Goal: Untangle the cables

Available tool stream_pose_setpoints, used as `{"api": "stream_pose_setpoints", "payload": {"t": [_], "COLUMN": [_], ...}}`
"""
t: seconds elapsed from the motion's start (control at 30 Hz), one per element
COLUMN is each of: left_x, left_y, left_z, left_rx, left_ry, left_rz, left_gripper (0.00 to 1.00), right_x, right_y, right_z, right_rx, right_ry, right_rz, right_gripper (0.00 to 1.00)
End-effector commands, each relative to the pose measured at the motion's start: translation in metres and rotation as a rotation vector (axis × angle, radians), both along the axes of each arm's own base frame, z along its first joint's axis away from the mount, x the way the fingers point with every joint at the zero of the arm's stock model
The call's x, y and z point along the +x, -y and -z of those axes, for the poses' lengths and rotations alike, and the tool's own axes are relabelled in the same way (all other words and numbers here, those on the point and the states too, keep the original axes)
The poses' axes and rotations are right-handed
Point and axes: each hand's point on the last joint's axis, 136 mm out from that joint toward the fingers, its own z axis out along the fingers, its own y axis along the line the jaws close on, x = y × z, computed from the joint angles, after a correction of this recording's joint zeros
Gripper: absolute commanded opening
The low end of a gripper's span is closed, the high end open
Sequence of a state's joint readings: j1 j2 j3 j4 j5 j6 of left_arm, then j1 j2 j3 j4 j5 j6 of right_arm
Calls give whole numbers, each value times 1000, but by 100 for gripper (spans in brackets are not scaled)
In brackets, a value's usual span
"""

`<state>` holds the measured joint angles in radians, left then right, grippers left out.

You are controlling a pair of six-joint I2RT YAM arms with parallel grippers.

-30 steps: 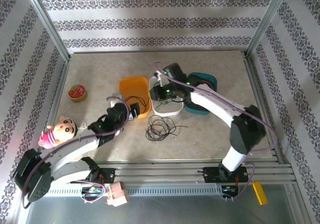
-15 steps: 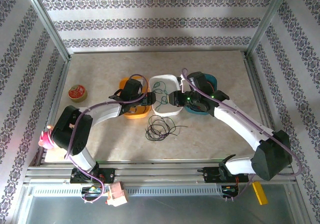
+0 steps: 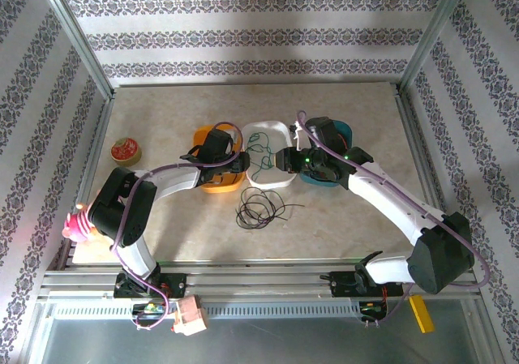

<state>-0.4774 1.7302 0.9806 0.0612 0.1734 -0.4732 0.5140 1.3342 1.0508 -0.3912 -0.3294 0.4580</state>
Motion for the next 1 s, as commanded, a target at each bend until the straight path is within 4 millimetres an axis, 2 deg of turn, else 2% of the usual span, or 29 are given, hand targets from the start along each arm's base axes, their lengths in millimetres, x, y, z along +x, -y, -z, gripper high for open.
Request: {"api": "stream_pose_setpoints", "payload": {"t": [0.0, 0.1, 0.33, 0.37, 0.7, 0.97], "left_x": [11, 12, 15, 14, 12, 14], "left_y": [6, 7, 12, 12, 12, 11], "left_z": [-7, -4, -12, -13, -21, -23], "left_rx": [-15, -13, -37, -40, -32, -36], "left_ry": [31, 28, 47, 48, 59, 65], "left_rz": [21, 21, 35, 39, 55, 44], "left_gripper": [48, 44, 20, 19, 15, 25], "right_x": [-1, -1, -4, -4, -5, -6], "right_y": [2, 2, 2, 1, -2, -3], "right_z": [8, 8, 11, 11, 14, 13], "right_rx": [2, 4, 9, 11, 13, 16], "right_ry": [-27, -29, -41, -43, -54, -56], "right_rz": [14, 15, 12, 10, 1, -9], "right_gripper": [28, 28, 27, 27, 27, 27]}}
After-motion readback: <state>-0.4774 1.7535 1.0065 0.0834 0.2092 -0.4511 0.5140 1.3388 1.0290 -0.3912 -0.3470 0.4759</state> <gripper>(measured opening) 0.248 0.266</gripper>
